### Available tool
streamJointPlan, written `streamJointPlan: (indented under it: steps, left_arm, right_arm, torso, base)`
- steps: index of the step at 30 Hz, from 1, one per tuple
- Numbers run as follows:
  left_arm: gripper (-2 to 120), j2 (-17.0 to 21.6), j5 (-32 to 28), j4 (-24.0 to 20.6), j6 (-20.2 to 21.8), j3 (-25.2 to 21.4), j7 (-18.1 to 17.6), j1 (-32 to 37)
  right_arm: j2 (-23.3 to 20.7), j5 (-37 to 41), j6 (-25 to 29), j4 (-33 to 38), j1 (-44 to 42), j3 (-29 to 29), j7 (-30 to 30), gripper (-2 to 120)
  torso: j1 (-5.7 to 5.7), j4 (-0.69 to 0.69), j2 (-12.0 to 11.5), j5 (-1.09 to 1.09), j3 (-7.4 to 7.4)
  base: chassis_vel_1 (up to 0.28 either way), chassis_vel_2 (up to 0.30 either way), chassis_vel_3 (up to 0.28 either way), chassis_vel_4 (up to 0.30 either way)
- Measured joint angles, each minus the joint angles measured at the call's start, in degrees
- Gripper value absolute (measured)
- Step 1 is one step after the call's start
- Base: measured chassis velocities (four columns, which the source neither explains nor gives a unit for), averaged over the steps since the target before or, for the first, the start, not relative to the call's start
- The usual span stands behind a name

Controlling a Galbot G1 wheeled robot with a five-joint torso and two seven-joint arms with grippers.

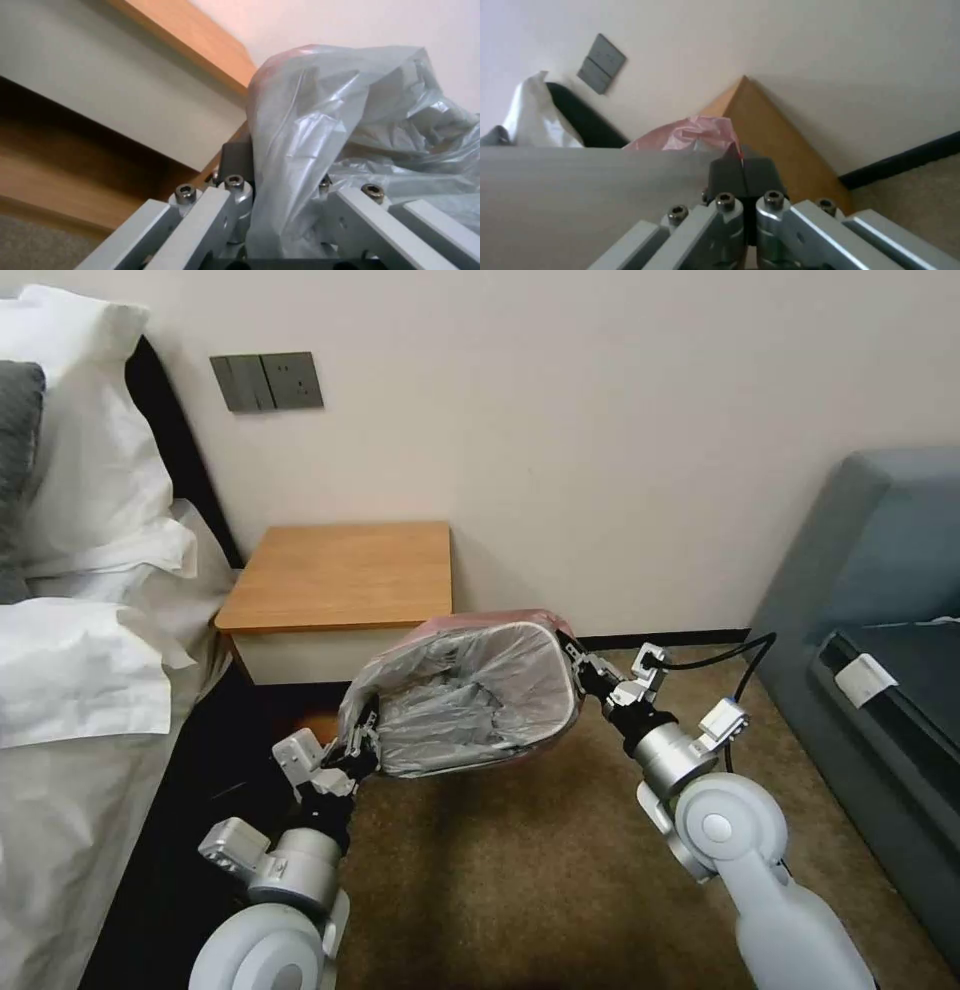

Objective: Pick up the garbage bag from the table and place it over the trash can.

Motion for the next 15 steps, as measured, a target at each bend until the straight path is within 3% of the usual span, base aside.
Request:
streamJointPlan:
  steps: [8,15]
  left_arm:
    - [7,-0.04,-0.71,-0.38,0.0,-0.05,0.93,0.08]
    - [7,0.32,-1.05,0.45,-0.01,-0.76,-0.45,-0.76]
  right_arm:
    - [-0.37,-1.38,-0.03,-1.44,0.3,0.25,-1.26,1]
    - [-2.44,-3.25,-0.02,0.04,-2.23,1.04,-3.82,23]
  torso:
    - [0.0,0.01,0.0,0.0,0.0]
    - [0.0,0.0,0.0,0.0,0.0]
  base:
    - [0.0,0.0,0.0,0.0]
    - [0.0,0.0,0.0,0.0]
